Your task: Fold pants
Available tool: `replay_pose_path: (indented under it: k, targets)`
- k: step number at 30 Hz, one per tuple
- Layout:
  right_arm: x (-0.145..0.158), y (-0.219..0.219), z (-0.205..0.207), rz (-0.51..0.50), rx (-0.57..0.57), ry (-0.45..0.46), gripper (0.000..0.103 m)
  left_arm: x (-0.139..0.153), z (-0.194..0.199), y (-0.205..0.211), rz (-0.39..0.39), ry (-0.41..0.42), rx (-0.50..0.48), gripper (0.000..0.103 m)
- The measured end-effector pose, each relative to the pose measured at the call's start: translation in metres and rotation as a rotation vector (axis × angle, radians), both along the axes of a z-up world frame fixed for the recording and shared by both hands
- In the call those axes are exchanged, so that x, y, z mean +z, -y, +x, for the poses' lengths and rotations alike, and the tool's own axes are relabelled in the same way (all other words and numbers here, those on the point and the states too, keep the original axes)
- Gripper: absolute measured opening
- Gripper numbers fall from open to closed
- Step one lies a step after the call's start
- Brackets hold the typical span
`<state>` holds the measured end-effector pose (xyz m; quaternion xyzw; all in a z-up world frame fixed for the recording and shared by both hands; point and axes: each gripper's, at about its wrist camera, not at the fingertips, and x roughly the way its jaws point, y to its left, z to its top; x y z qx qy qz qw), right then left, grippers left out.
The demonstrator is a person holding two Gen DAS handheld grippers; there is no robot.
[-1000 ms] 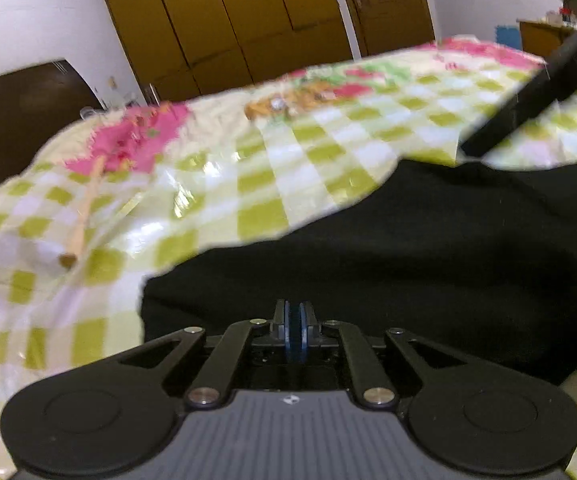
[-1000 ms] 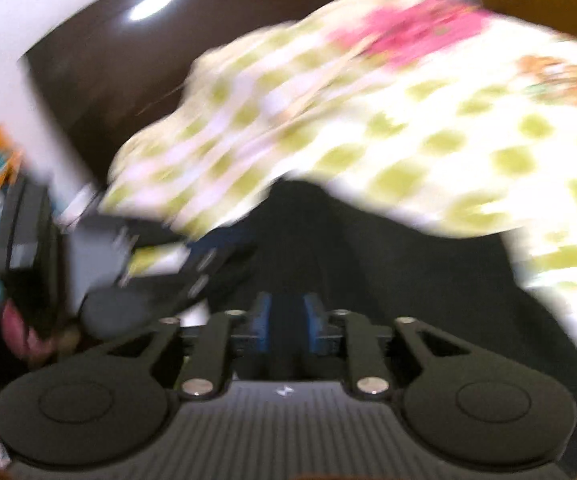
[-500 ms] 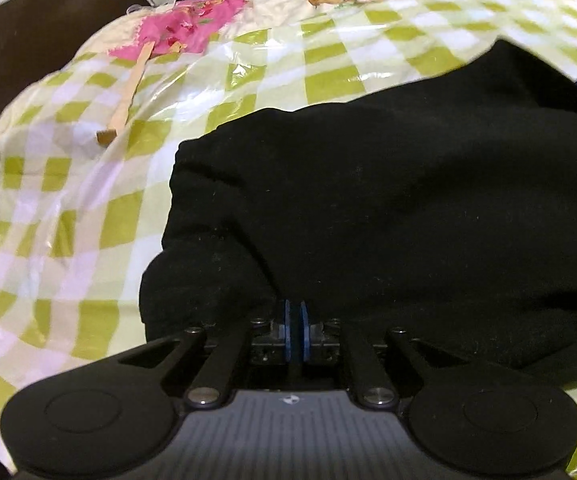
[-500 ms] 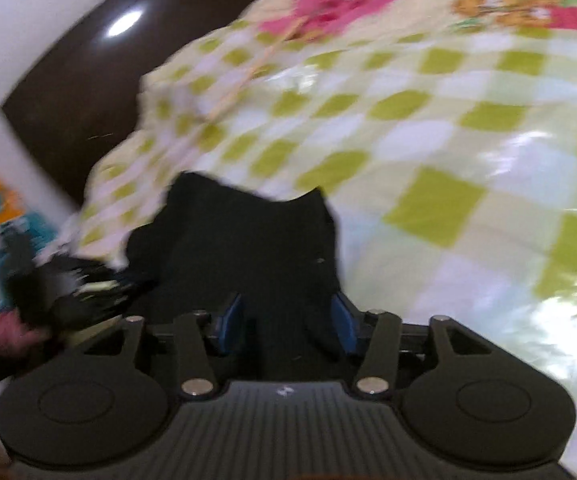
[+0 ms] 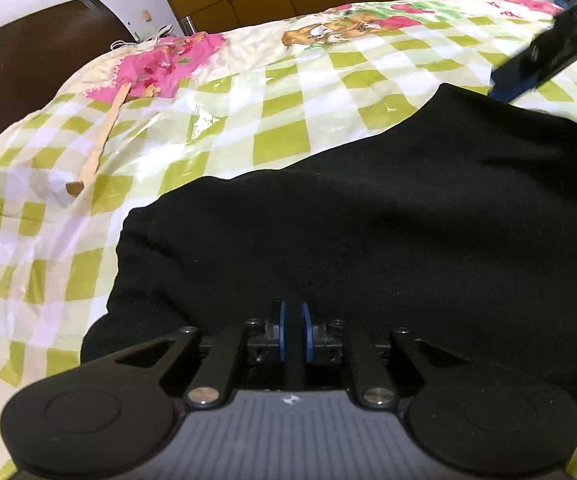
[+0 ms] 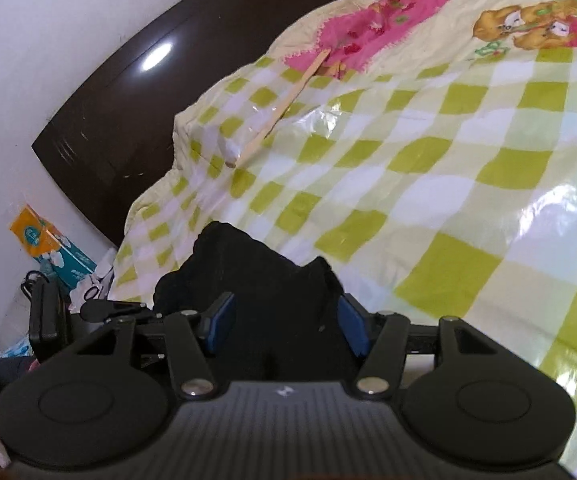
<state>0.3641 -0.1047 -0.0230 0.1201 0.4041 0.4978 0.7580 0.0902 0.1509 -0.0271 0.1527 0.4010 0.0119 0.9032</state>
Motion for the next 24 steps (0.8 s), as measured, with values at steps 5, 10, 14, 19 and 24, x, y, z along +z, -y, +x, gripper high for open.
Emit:
replay_pose_path:
  k: [5, 10, 14, 19, 24]
  targets:
    - [-0.02, -0.031, 0.011, -0.064, 0.112, -0.095, 0.059, -0.003, 0.0, -0.001, 0.002, 0.009, -0.007, 0.028]
    - [-0.009, -0.038, -0.005, -0.07, 0.209, -0.098, 0.06, -0.006, -0.001, -0.001, -0.005, 0.012, -0.012, 0.028]
    - [-0.014, -0.053, -0.004, -0.118, 0.208, -0.087, 0.065, -0.006, -0.003, 0.0, 0.017, 0.015, -0.027, 0.028]
    - [-0.015, -0.064, 0.004, -0.095, 0.143, -0.095, 0.065, -0.005, 0.0, -0.001, 0.004, 0.017, -0.022, 0.028]
    - [-0.024, -0.067, 0.006, -0.047, 0.08, -0.169, 0.07, -0.007, -0.002, -0.003, -0.003, 0.021, -0.022, 0.028]
